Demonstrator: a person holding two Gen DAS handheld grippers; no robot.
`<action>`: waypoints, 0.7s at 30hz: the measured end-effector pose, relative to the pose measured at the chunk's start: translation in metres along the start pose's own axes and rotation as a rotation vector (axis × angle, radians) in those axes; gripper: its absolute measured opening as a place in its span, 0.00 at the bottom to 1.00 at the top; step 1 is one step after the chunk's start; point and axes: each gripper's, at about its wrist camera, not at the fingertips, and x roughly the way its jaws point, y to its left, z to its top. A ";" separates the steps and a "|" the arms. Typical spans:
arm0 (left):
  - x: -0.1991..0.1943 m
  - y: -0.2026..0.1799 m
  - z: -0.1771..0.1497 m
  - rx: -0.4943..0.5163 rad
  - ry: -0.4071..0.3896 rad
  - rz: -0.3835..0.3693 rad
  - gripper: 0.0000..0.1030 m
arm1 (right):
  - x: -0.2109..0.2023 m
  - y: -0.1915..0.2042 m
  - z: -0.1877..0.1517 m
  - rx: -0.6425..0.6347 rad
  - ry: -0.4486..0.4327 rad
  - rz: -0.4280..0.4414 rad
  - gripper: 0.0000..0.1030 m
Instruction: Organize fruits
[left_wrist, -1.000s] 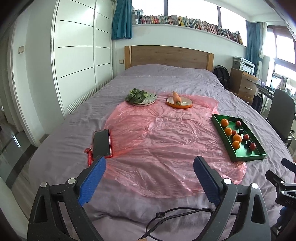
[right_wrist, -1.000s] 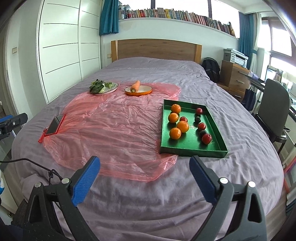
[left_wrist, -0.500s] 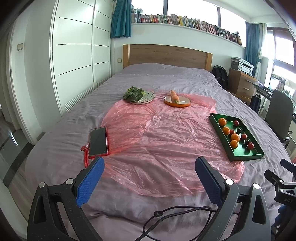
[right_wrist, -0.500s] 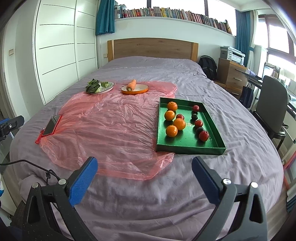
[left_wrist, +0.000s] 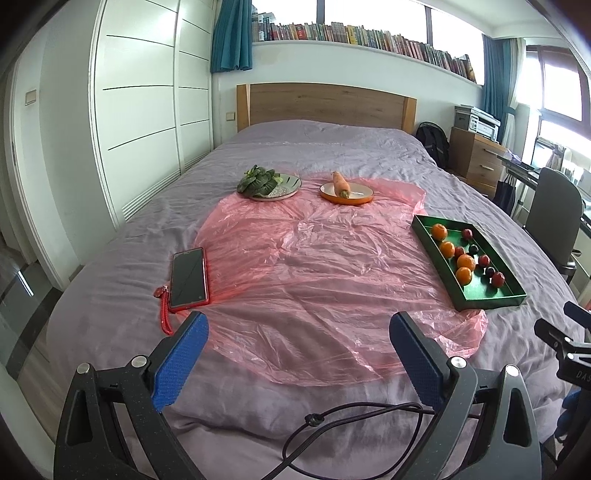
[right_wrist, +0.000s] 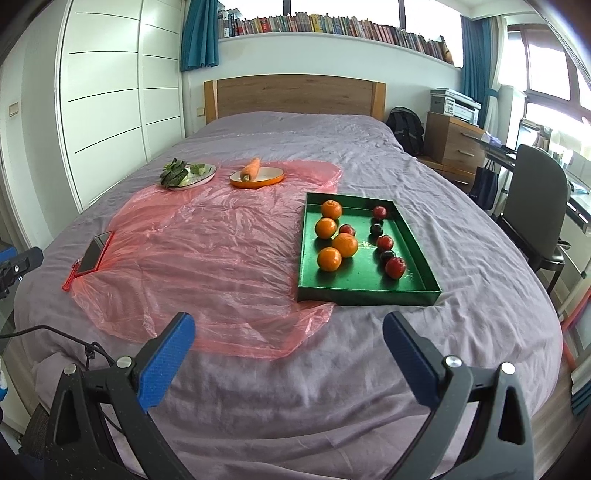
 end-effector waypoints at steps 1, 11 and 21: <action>0.000 -0.001 0.000 0.003 0.001 -0.002 0.94 | 0.000 -0.001 0.000 0.002 0.001 -0.002 1.00; 0.003 -0.011 -0.002 0.036 0.007 -0.002 0.94 | 0.004 -0.009 0.000 0.026 0.005 -0.009 1.00; 0.004 -0.015 -0.002 0.051 0.010 -0.011 0.94 | 0.006 -0.012 -0.002 0.039 0.006 -0.003 1.00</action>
